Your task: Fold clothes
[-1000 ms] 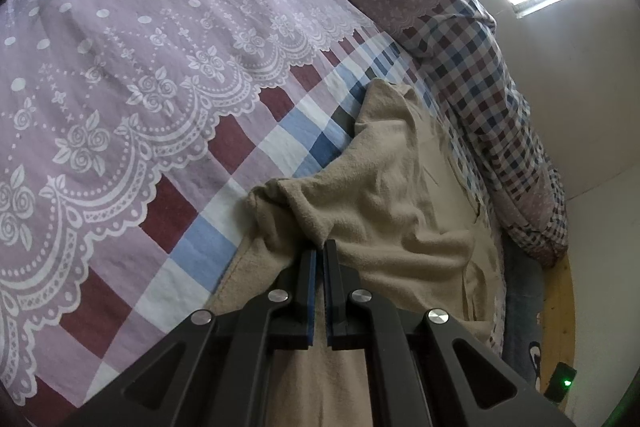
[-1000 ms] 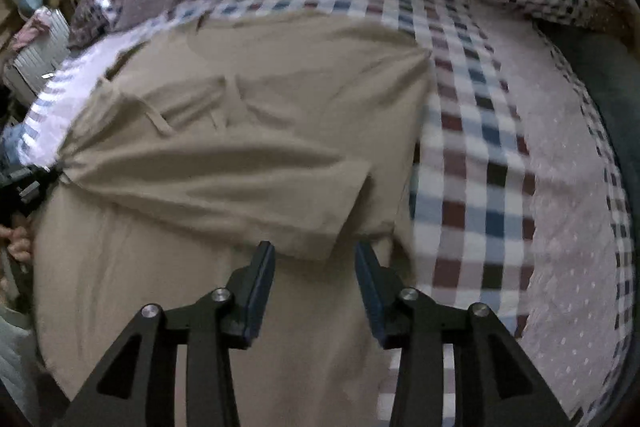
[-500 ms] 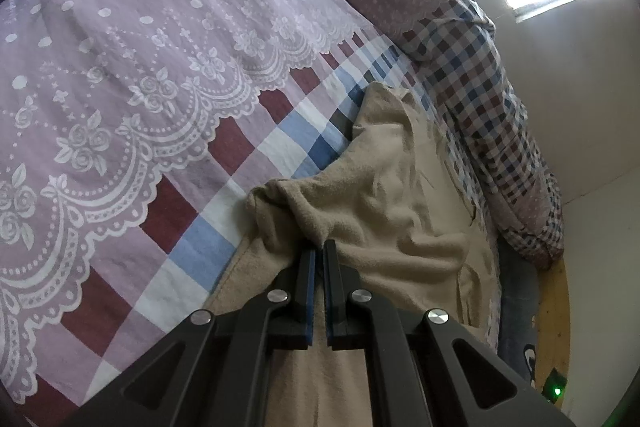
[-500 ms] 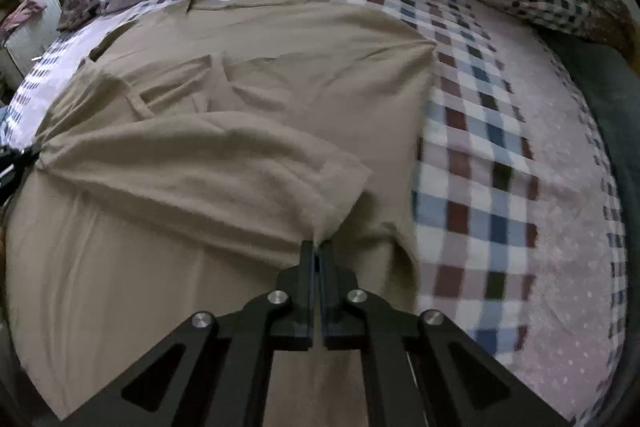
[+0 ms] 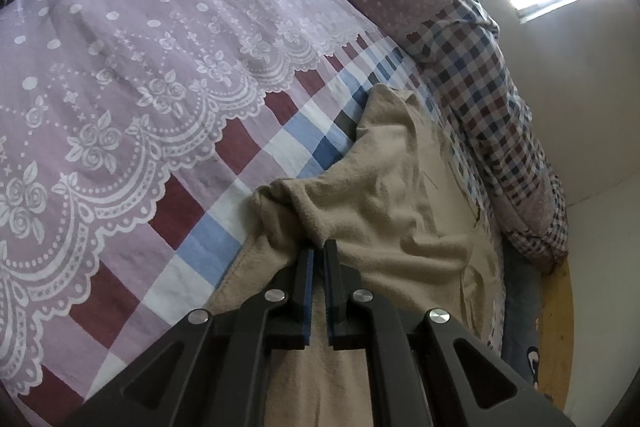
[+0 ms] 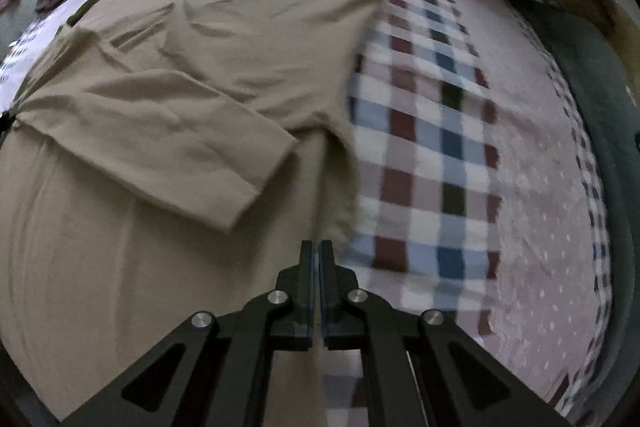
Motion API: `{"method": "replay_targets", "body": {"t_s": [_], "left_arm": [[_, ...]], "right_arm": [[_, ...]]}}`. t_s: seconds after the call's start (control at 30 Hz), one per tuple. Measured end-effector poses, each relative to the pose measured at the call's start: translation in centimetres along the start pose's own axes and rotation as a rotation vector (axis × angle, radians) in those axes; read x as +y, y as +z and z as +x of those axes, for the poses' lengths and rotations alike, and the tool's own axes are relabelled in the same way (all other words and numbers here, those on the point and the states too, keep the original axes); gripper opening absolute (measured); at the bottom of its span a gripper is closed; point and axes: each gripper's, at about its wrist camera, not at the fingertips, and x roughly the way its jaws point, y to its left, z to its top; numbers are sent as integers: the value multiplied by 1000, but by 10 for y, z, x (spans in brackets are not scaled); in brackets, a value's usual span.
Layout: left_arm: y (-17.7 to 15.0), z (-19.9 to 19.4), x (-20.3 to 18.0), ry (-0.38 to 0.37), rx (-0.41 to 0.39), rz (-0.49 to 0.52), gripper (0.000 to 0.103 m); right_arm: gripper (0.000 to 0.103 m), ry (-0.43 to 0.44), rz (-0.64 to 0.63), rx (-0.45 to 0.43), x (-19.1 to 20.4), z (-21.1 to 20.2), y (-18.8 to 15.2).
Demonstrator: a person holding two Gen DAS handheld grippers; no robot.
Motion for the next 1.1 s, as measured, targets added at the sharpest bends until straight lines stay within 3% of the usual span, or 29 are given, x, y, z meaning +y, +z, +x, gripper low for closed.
{"method": "replay_targets", "body": {"t_s": [0.1, 0.13, 0.2, 0.27, 0.37, 0.5, 0.77, 0.97, 1.1], "left_arm": [[0, -5, 1, 7, -13, -3, 11], [0, -8, 1, 10, -18, -2, 18], [0, -19, -1, 1, -41, 7, 37], [0, -36, -4, -22, -83, 22, 64], [-2, -69, -11, -79, -151, 62, 80], [-9, -123, -28, -157, -215, 163, 83], [-77, -226, -11, -215, -343, 354, 84], [-141, -318, 28, -260, -440, 398, 84], [-170, -382, 31, -271, -502, 445, 85]], "right_arm": [[1, 1, 32, -51, -8, -24, -18], [2, 0, 44, -70, -10, -33, -25], [6, 10, 55, -115, -10, -52, -41], [13, 29, 70, -182, -7, -75, -61], [25, 49, 78, -295, 3, -109, -93], [45, 112, 123, -436, 13, -150, -136], [46, 95, 167, -469, 21, -172, -211], [46, 225, 109, -645, 68, -209, -243], [47, 310, 41, -760, 100, -247, -255]]}}
